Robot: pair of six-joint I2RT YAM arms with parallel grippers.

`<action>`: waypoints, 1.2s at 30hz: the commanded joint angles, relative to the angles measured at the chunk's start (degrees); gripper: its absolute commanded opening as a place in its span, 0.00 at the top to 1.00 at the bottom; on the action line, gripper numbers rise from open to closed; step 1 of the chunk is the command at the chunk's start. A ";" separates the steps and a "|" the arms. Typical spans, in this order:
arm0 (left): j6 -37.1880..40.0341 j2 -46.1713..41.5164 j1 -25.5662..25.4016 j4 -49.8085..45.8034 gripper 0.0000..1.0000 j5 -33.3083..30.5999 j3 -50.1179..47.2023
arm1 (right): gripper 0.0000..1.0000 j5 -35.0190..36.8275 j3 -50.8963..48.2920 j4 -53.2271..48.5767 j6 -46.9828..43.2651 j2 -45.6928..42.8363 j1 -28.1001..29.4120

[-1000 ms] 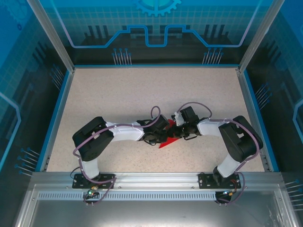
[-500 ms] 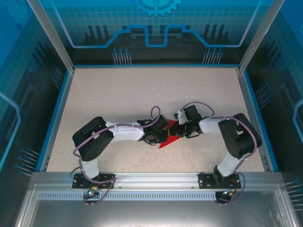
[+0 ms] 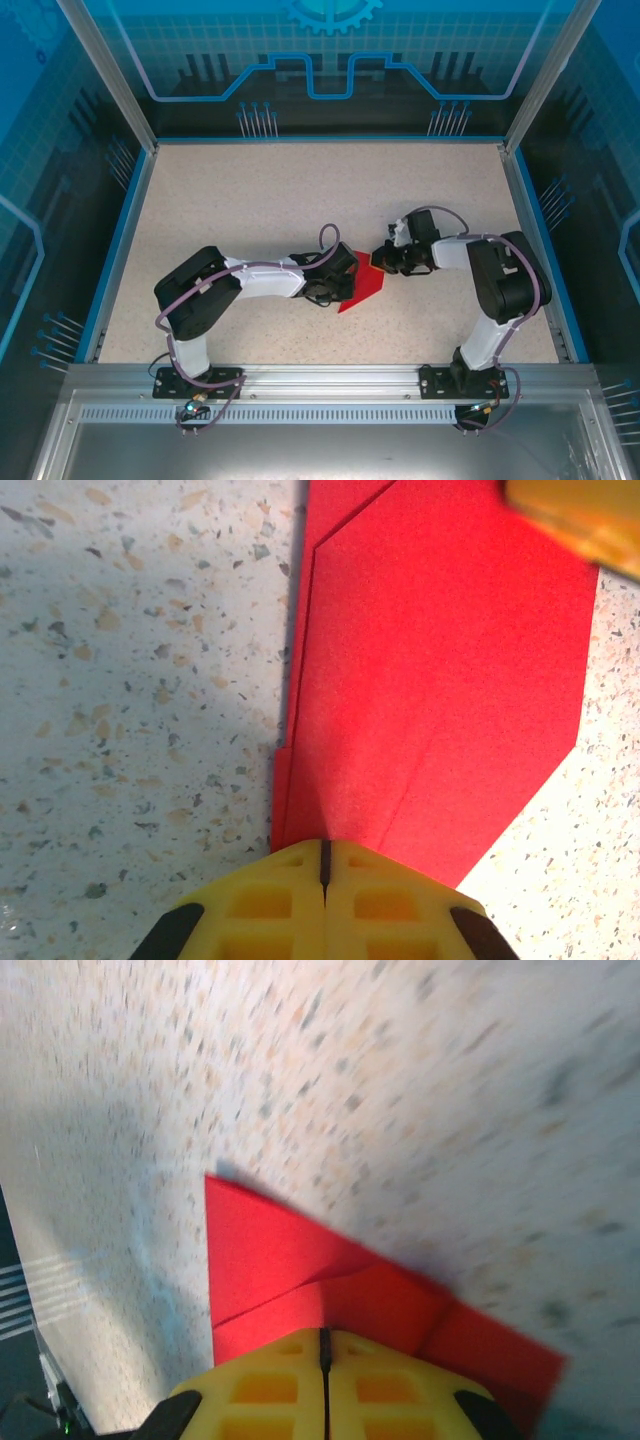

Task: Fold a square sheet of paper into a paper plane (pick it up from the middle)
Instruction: Fourth fold the wing at the center of the table.

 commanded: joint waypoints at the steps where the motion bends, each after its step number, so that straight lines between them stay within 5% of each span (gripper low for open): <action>1: -0.51 4.88 -0.48 -14.12 1.00 -0.67 -3.94 | 0.93 10.65 1.82 2.69 1.57 1.41 -4.93; 10: -0.40 5.05 -0.48 -14.49 1.00 -0.84 -3.01 | 0.93 6.66 4.17 -1.20 -0.02 -3.87 -7.09; 17: -0.22 4.88 -0.48 -14.28 1.00 -1.53 -2.01 | 0.94 1.44 1.49 -7.45 -2.18 -10.52 -2.32; 26: -0.11 4.09 -0.48 -13.26 1.00 -1.64 -1.93 | 0.95 -2.71 -0.78 -5.74 0.74 -7.89 8.42; 36: 0.26 2.78 -0.44 -12.55 1.00 -1.36 -0.88 | 0.96 -2.37 -0.79 -3.83 0.87 -1.18 9.30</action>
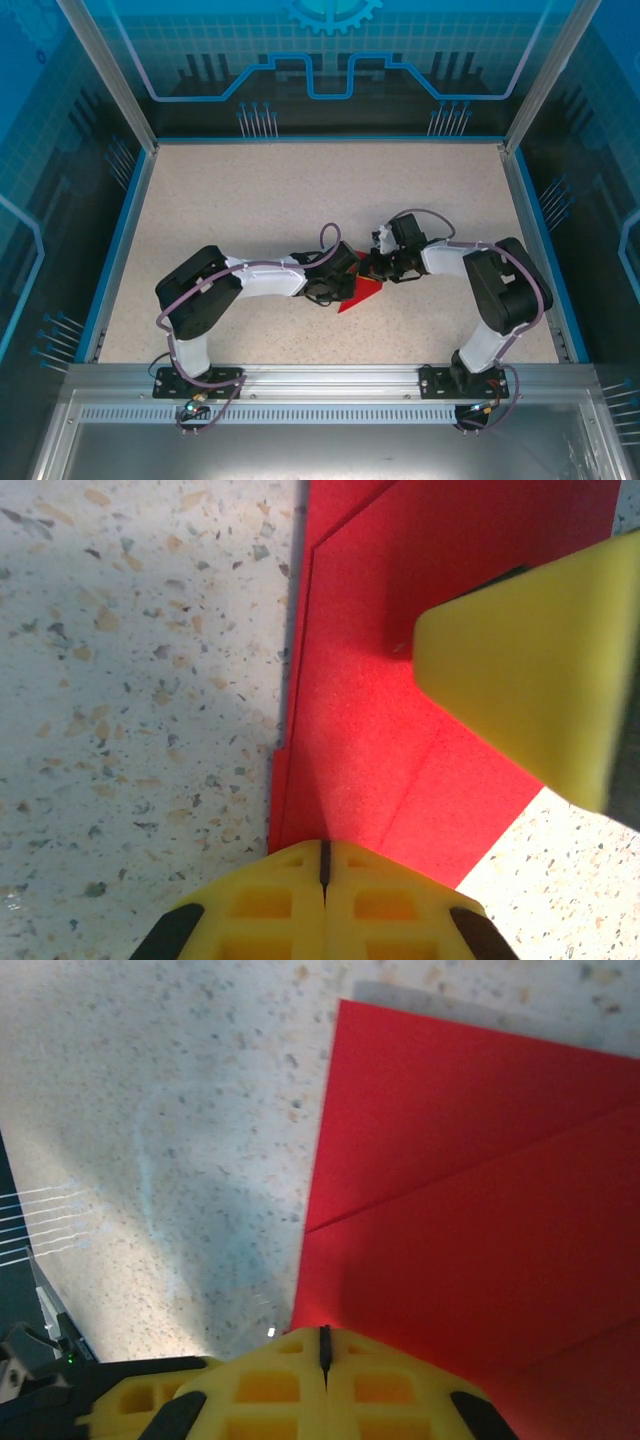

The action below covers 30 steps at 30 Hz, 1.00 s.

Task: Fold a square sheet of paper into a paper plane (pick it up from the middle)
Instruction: Fourth fold the wing at the center of the table.

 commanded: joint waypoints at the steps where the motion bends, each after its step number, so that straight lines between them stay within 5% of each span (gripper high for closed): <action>1: 0.30 2.25 -0.45 -11.19 1.00 -1.18 -1.84 | 0.97 -0.63 -0.81 0.31 -0.22 2.22 0.39; 8: 2.26 -3.62 0.85 -6.39 1.00 1.86 -1.08 | 0.97 2.21 -2.08 -0.14 -1.87 4.91 -0.83; 15: 1.44 -10.08 4.09 4.69 0.80 10.72 -3.53 | 0.97 4.32 -1.94 -2.19 -3.26 5.04 -1.11; 30: -4.13 -3.87 3.41 11.14 0.81 18.85 -6.89 | 0.98 4.75 -1.53 -2.73 -2.66 6.67 -1.10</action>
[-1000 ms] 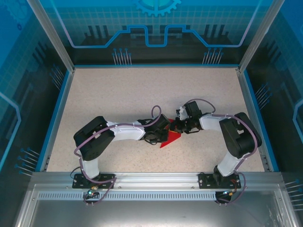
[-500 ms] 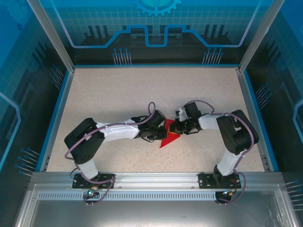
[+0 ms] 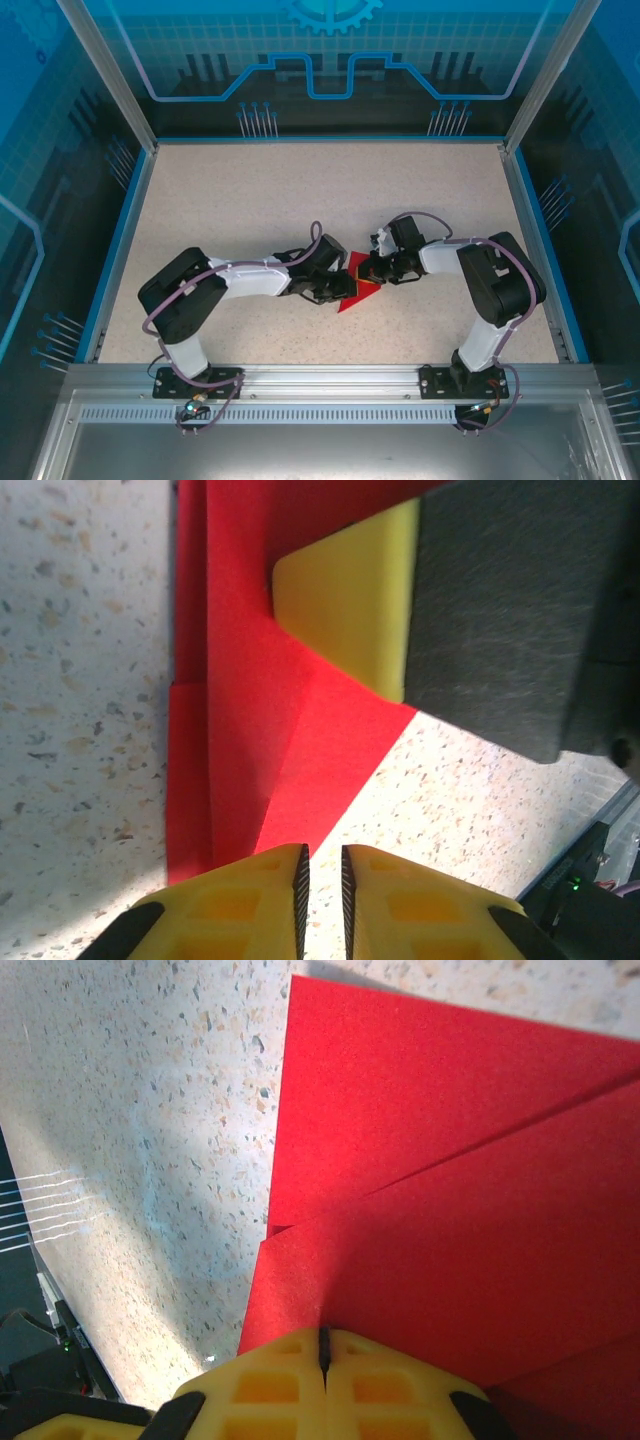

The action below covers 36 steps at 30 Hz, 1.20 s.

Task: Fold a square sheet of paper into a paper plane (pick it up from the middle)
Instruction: Fourth fold the wing at the center of the table.

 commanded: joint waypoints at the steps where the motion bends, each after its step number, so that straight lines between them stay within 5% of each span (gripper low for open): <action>1: -1.05 1.16 -0.87 1.02 0.82 2.52 -0.10 | 0.98 6.59 -1.24 -4.30 -0.87 3.84 -0.52; 20: -0.17 3.03 -1.62 -5.24 0.83 -2.24 0.62 | 0.98 7.23 -1.07 -4.96 -0.87 4.94 -0.49; 36: -3.93 -0.59 -1.67 5.71 0.87 -0.19 -12.99 | 0.98 10.43 -0.03 -7.88 -0.52 7.22 -0.56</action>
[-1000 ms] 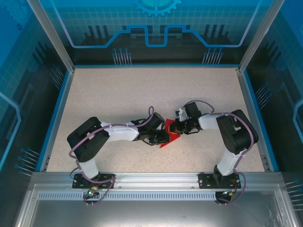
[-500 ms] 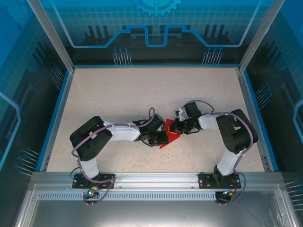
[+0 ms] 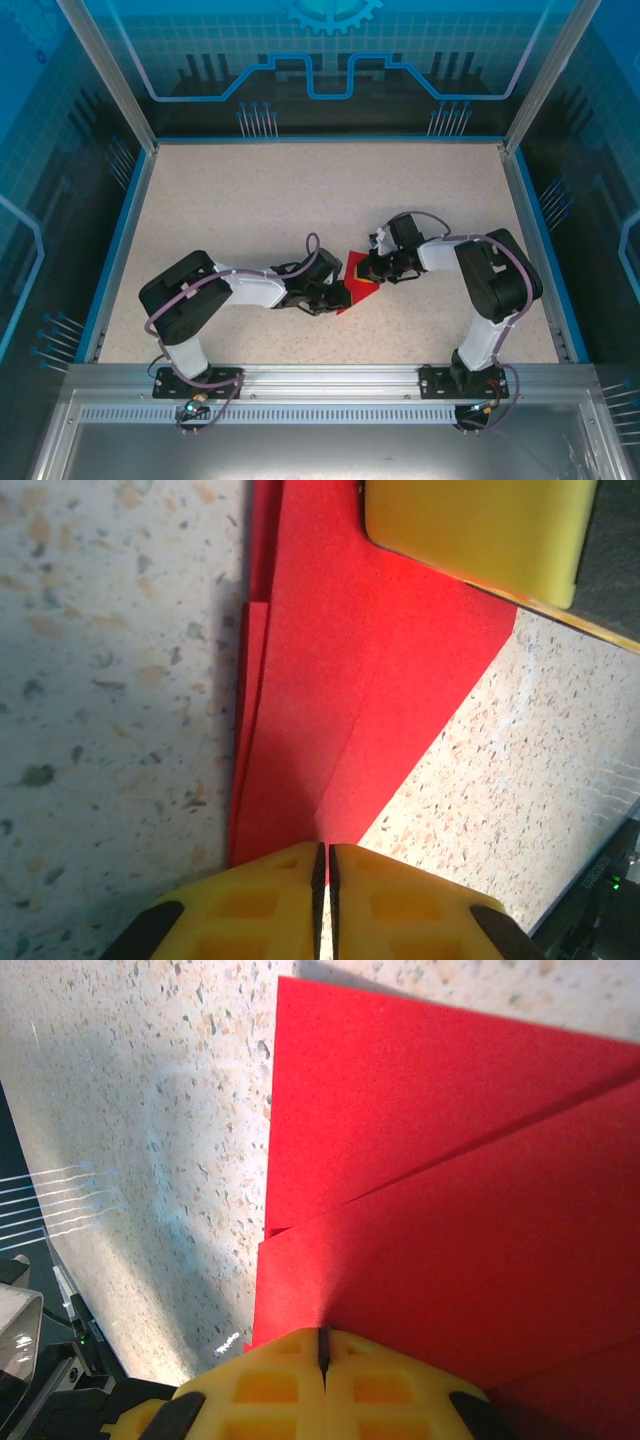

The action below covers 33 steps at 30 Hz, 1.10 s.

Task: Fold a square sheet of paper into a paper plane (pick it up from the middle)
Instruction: Fourth fold the wing at the center of the table.

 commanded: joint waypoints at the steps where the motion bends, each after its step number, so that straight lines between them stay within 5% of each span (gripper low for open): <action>1: -1.61 -0.39 -0.38 -3.72 0.87 1.67 -4.70 | 0.98 12.60 -1.64 -6.91 -0.33 5.56 -0.16; 12: 2.34 -7.05 -1.63 -10.30 0.93 1.44 -7.23 | 0.99 13.83 -0.89 -8.07 0.60 6.62 -0.22; 22: 8.39 -12.78 -0.61 -12.14 0.96 -4.68 2.47 | 0.99 13.71 -0.53 -8.64 0.59 6.28 -0.11; 33: 8.26 -2.07 0.04 -12.62 1.00 -6.27 10.15 | 0.99 13.12 -0.48 -8.38 0.77 6.27 -0.10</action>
